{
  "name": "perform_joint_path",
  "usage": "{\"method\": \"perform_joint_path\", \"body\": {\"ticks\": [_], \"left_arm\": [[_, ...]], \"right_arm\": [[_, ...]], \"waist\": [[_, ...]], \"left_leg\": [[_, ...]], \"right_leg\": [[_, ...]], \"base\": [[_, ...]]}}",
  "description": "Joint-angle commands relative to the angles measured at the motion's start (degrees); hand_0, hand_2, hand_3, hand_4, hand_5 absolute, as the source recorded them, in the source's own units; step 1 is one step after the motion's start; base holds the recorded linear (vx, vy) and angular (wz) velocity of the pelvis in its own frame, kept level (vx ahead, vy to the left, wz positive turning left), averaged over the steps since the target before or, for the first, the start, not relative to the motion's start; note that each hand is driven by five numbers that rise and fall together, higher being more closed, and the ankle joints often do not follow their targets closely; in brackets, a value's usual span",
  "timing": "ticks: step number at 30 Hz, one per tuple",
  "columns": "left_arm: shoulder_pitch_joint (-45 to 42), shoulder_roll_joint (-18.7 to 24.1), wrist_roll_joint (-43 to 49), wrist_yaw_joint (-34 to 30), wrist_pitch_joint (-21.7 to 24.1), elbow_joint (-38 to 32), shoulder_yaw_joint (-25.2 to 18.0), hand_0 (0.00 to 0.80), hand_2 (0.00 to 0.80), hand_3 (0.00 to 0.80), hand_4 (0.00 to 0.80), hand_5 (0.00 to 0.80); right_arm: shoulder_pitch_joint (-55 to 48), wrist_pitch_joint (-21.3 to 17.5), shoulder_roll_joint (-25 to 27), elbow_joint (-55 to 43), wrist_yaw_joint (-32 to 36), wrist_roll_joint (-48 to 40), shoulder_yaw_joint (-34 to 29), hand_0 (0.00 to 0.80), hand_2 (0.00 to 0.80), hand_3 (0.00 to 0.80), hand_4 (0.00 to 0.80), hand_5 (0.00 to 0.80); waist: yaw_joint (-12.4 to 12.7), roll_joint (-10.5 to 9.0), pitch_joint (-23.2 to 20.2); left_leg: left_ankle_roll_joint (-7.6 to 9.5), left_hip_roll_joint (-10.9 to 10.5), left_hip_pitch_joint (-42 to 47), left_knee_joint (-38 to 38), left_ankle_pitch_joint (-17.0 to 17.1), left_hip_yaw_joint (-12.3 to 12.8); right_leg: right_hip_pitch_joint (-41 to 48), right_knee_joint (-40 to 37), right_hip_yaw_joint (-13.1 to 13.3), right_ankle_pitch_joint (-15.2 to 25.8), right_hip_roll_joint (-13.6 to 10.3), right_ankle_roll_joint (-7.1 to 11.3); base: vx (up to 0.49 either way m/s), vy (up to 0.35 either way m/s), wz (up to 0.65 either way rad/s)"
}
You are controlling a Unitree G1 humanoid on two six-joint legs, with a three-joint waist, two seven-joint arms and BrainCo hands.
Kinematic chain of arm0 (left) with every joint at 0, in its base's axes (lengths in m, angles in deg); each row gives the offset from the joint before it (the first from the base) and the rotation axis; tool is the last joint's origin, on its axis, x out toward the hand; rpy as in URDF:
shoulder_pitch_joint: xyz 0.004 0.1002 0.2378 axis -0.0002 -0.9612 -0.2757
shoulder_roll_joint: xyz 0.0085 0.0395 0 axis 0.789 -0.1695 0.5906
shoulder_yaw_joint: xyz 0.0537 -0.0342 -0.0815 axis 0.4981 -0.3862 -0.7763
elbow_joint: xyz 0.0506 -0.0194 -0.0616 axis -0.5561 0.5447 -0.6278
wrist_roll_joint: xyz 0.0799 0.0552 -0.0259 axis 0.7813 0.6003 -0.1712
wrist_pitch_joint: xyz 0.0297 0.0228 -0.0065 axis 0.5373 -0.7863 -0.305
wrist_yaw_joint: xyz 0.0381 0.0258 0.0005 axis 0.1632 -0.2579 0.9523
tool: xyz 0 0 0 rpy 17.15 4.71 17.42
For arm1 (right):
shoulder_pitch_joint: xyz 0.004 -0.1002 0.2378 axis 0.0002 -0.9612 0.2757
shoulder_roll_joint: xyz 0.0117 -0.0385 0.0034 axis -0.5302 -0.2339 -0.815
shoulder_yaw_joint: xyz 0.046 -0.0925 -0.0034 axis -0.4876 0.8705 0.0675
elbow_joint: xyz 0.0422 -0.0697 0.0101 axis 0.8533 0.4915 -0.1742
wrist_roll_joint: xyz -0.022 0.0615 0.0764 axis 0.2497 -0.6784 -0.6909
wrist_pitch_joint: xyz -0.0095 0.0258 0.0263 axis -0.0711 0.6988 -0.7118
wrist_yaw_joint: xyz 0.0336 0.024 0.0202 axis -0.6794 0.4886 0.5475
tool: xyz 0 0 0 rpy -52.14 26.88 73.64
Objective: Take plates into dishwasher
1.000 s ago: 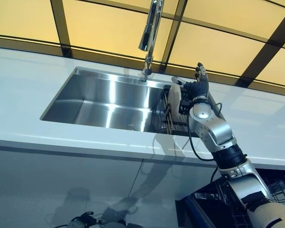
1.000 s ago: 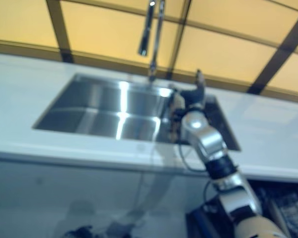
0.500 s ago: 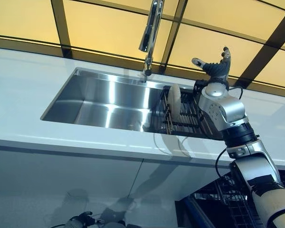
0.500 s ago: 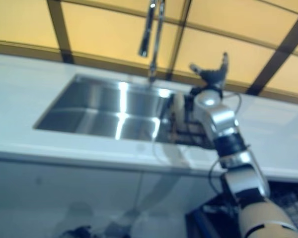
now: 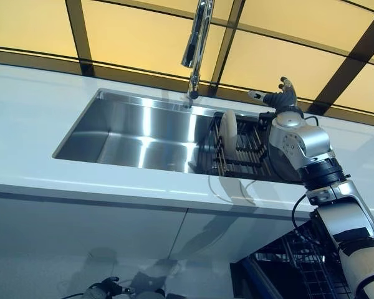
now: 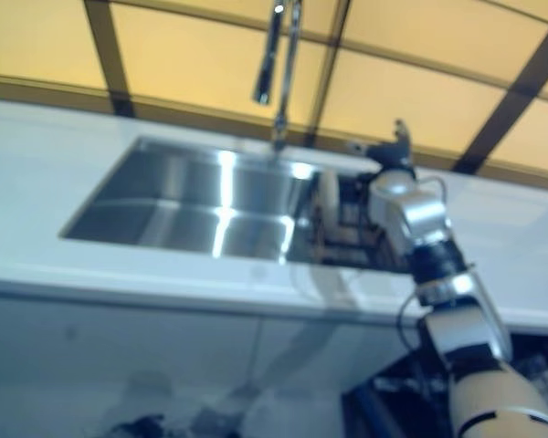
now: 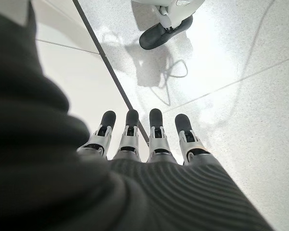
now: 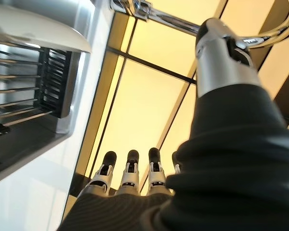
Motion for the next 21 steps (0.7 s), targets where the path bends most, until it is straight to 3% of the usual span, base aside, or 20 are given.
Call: {"method": "perform_joint_path", "body": {"ticks": [1, 8, 15, 21], "left_arm": [[2.79, -0.24, 0.89, -0.16, 0.32, -0.27, 0.19, 0.000, 0.000, 0.000, 0.000, 0.000], [2.51, -0.07, 1.07, 0.14, -0.21, -0.13, -0.16, 0.000, 0.000, 0.000, 0.000, 0.000], [3.09, -0.63, -0.36, 0.73, -0.29, 0.18, 0.44, 0.000, 0.000, 0.000, 0.000, 0.000], [3.24, -1.32, -1.19, 0.70, -0.10, -0.07, 0.85, 0.000, 0.000, 0.000, 0.000, 0.000]], "right_arm": [[9.24, -0.89, 4.99, 1.22, 2.55, -0.17, 1.33, 0.000, 0.000, 0.000, 0.000, 0.000], [8.55, -1.36, 4.16, 0.39, 4.22, -4.36, 1.56, 0.000, 0.000, 0.000, 0.000, 0.000], [6.10, -5.65, -1.24, -1.86, -2.77, -10.49, 0.35, 0.000, 0.000, 0.000, 0.000, 0.000], [5.26, -6.91, -4.79, -3.38, -5.83, -9.61, -0.07, 0.000, 0.000, 0.000, 0.000, 0.000]], "waist": [[1.37, -0.78, -0.67], [1.05, -1.26, -0.56], [0.70, -0.84, -0.45], [0.91, -0.22, -0.43]], "left_leg": [[-3.35, 0.28, 0.21, -0.16, -4.75, -0.06], [-3.57, 0.63, 0.10, -0.16, -4.61, 0.52], [-3.47, 0.59, 0.09, -0.16, -4.65, 0.85], [-3.27, 0.27, 0.13, -0.16, -4.72, 0.64]], "right_leg": [[-3.94, 3.32, 0.25, 1.93, -2.66, 0.05], [-4.20, 3.22, 0.43, 1.86, -2.59, 0.09], [-4.41, 3.16, 0.70, 1.62, -2.62, -0.02], [-4.36, 2.90, 0.68, 1.51, -2.74, -0.11]], "base": [[0.000, 0.000, 0.00], [0.000, 0.000, 0.00], [-0.014, 0.006, -0.05], [-0.009, 0.014, -0.03]]}}
